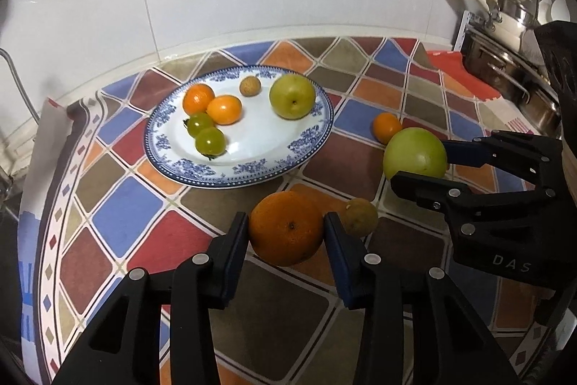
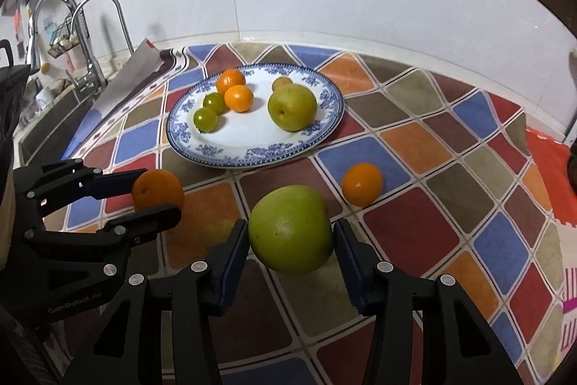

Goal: Organize fruits
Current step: 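Grasp the large orange with the left gripper while the right grasps the green pomelo, then carry the orange and pomelo over the plate and lower them onto it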

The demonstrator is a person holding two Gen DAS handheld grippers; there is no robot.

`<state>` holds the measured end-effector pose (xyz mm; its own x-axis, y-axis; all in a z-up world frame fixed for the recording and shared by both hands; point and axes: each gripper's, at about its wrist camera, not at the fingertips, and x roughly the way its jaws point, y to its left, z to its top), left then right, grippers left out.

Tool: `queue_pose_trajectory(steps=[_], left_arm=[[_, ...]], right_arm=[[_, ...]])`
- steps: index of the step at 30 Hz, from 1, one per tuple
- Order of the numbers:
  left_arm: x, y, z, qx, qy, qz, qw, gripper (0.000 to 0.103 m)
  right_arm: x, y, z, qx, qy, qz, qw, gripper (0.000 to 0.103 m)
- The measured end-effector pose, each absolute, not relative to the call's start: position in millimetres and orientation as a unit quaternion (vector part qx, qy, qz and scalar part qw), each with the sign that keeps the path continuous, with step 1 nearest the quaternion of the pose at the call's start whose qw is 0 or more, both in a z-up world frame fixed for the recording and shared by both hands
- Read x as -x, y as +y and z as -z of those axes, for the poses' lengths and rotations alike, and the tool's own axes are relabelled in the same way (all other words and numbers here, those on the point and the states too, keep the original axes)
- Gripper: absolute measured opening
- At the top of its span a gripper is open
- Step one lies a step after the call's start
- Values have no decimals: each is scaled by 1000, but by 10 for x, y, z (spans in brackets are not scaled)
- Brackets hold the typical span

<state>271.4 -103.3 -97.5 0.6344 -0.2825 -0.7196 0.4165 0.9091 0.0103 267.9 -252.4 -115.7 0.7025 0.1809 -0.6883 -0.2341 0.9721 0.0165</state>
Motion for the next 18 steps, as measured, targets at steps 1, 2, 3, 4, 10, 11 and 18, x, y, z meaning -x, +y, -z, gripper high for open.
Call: queue_pose_trajectory(steps=[1,2,3,4,10,11,18], left_arm=[[-2693,-1024,952,-86,378,195,901,42],[-2671,-1010,924,-84,375,195,902,42],[-2646,-998,896,-83,373,194,904,42],[-2620,-982,865,-81,370,194,905,42],[-2474,-891,697,-74,348,193,914,42],[-2454,-878,674,-73,346,192,916,42],[-2324,-766,502,-71,324,192,924,42]], right_arm=[[-2652,-2520,1126,35,365,-111,924,49],[-2624,-2515,1094,33,361,-109,925,49],[-2604,-2512,1069,32,358,-108,927,49],[-2575,-2505,1037,30,354,-107,929,49],[-2406,-2438,853,25,331,-102,938,49],[-2376,-2422,825,25,327,-102,939,49],[-2202,-2325,676,22,306,-98,947,49]])
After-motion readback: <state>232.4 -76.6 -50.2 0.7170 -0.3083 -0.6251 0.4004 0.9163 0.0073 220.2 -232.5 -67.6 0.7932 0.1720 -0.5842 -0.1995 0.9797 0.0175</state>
